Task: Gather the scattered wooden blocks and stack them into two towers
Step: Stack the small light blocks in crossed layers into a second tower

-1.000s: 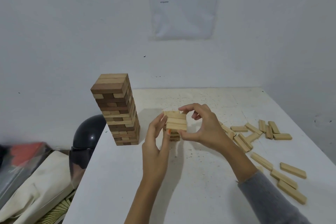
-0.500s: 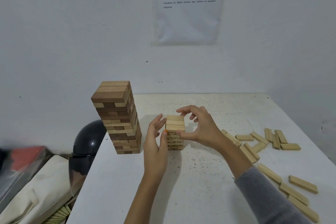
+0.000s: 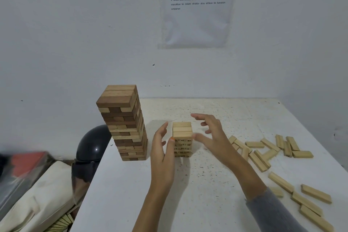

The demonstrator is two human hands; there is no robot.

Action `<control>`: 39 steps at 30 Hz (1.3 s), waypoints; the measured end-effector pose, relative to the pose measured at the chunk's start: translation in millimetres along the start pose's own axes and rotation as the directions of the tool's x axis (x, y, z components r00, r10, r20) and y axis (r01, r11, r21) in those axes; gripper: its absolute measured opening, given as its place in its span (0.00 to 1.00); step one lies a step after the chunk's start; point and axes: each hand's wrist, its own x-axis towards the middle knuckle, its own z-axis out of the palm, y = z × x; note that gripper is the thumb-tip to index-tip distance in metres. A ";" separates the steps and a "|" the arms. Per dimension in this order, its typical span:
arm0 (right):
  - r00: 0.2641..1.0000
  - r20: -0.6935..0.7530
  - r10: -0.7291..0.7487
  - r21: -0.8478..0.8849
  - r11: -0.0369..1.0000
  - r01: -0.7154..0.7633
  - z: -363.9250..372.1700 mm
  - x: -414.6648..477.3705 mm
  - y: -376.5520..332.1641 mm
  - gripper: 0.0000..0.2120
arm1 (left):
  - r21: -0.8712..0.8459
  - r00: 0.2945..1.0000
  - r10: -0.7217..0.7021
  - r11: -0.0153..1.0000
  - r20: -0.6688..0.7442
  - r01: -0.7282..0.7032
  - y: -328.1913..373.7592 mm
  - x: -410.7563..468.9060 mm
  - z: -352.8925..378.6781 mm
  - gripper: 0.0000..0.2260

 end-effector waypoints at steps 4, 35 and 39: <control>0.954 -0.199 0.224 0.378 0.916 -0.136 21.4 -9.4 -5.2 0.16 | -0.153 0.992 -0.126 0.980 0.009 0.126 6.5 2.7 5.7 0.18; 0.928 -0.036 0.370 0.642 0.720 -0.262 75.2 -7.3 -16.7 0.24 | -0.281 0.954 -0.257 0.914 0.154 0.292 17.5 7.2 27.5 0.22; 0.923 -0.040 0.383 0.634 0.723 -0.273 73.2 -9.5 -20.4 0.25 | -0.267 0.959 -0.246 0.923 0.142 0.277 18.2 6.9 26.9 0.21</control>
